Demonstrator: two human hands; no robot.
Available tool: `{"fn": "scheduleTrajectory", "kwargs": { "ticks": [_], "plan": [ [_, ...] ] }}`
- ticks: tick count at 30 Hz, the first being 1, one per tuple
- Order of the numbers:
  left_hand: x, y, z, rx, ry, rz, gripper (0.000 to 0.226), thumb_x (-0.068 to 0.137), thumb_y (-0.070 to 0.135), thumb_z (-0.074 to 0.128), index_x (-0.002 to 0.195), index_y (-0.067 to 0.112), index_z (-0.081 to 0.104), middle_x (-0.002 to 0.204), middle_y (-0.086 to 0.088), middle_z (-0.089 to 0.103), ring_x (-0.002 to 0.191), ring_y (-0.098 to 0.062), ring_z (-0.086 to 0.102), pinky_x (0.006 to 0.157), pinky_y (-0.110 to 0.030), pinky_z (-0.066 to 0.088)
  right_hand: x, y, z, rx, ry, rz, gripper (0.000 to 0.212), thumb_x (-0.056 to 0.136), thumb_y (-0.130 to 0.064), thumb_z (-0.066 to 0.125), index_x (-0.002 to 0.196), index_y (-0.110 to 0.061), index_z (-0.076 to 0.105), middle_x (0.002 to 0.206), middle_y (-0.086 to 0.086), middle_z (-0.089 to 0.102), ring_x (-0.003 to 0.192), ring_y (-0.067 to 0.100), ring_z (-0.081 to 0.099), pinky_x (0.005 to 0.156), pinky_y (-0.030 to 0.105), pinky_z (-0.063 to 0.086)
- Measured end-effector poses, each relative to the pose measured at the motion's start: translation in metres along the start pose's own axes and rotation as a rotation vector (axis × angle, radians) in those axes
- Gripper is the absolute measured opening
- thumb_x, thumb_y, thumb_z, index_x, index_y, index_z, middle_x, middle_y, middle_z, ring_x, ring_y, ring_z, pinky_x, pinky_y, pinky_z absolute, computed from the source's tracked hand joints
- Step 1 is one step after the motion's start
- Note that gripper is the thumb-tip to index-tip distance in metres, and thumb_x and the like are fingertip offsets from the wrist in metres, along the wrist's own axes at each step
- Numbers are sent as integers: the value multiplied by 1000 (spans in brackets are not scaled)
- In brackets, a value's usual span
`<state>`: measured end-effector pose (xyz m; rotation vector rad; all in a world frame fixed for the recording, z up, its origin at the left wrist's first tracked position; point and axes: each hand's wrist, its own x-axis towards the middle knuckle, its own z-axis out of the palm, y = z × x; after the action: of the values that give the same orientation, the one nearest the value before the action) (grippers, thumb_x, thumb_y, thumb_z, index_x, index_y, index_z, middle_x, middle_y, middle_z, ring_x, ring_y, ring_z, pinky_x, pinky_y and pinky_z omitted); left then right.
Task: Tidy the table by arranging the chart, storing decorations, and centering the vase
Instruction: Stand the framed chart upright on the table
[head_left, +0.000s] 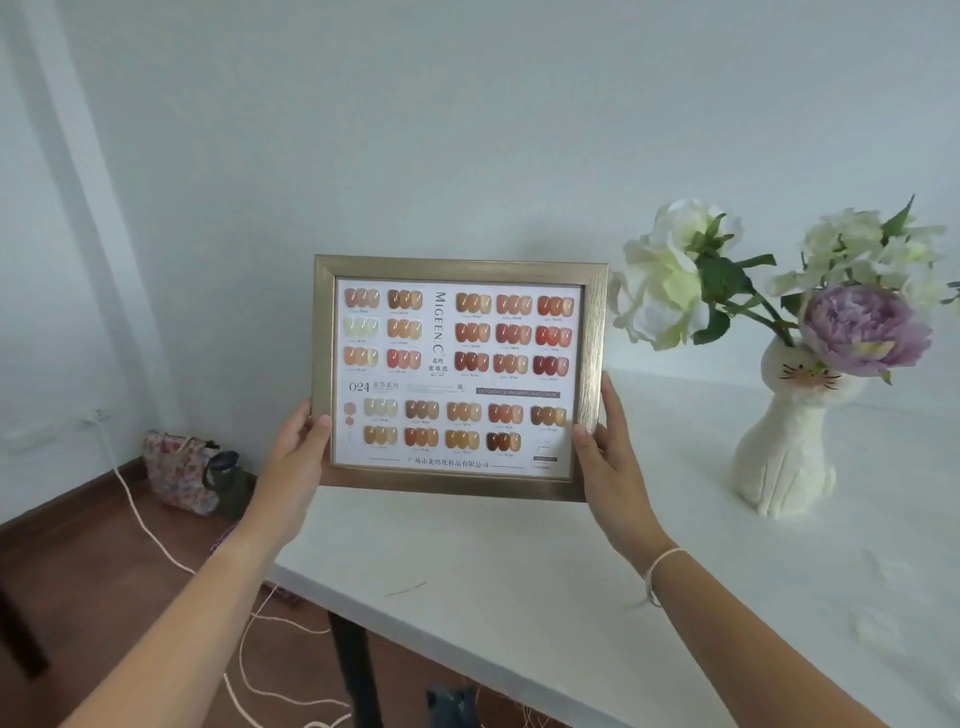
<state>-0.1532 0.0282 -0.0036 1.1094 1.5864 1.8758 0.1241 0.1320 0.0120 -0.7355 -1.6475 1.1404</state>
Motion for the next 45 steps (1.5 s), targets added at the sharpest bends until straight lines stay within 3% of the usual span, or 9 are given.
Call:
{"fn": "scheduleTrajectory", "kwargs": {
  "ticks": [3,7,10,18,24,37,39,42,45],
  "plan": [
    [21,-7,5,-30,13,-14,28,99,24,40,106,43,60,116,6,67,113,-21,61,99,-48,46,23,7,2,5,6,3,51,97,-32,38,136,-56,14,126,-4,58,114,16,58,99,46,47],
    [47,-18,20,-45,33,-13,28,99,24,39,103,43,59,114,8,67,112,-21,61,96,-46,49,53,21,-1,29,7,16,50,96,-33,41,131,-60,19,124,-3,61,112,16,60,97,47,48],
    [66,-26,34,-44,36,-6,27,99,25,38,105,43,57,114,8,66,111,-19,61,91,-41,52,78,33,-5,35,30,45,47,96,-31,42,132,-55,23,118,-1,63,108,17,62,96,47,49],
    [102,-46,69,-58,57,13,22,99,23,38,109,32,56,104,15,66,100,-7,63,64,-12,52,122,61,-18,-34,100,106,30,96,-30,40,126,-31,37,108,-7,64,107,19,61,97,50,47],
    [120,-58,90,-60,49,21,27,99,22,37,119,28,54,107,12,66,101,-8,64,73,-21,54,144,73,-29,-67,132,109,21,95,-29,40,115,-36,41,108,3,63,106,24,61,95,53,47],
    [150,-70,125,-87,44,38,28,95,17,40,103,37,58,97,16,68,87,2,67,61,-9,51,172,90,-46,-94,195,95,28,96,-24,39,123,-32,43,102,-4,65,105,22,62,96,48,48],
    [153,-73,129,-97,38,36,28,95,17,40,104,36,59,96,15,68,86,2,67,62,-10,52,173,92,-48,-88,199,106,22,96,-25,40,115,-33,49,105,3,65,106,24,61,96,49,47],
    [157,-76,135,-100,27,37,27,95,17,41,108,33,57,97,14,67,89,-1,66,62,-10,51,174,95,-50,-87,226,125,19,96,-25,41,86,-38,51,110,13,64,108,30,59,96,54,46],
    [160,-79,139,-99,5,37,26,96,19,41,107,37,57,98,15,67,91,-3,67,65,-12,53,175,99,-52,-97,242,133,22,96,-24,40,81,-37,50,112,21,62,108,35,58,97,55,44]
  ]
}}
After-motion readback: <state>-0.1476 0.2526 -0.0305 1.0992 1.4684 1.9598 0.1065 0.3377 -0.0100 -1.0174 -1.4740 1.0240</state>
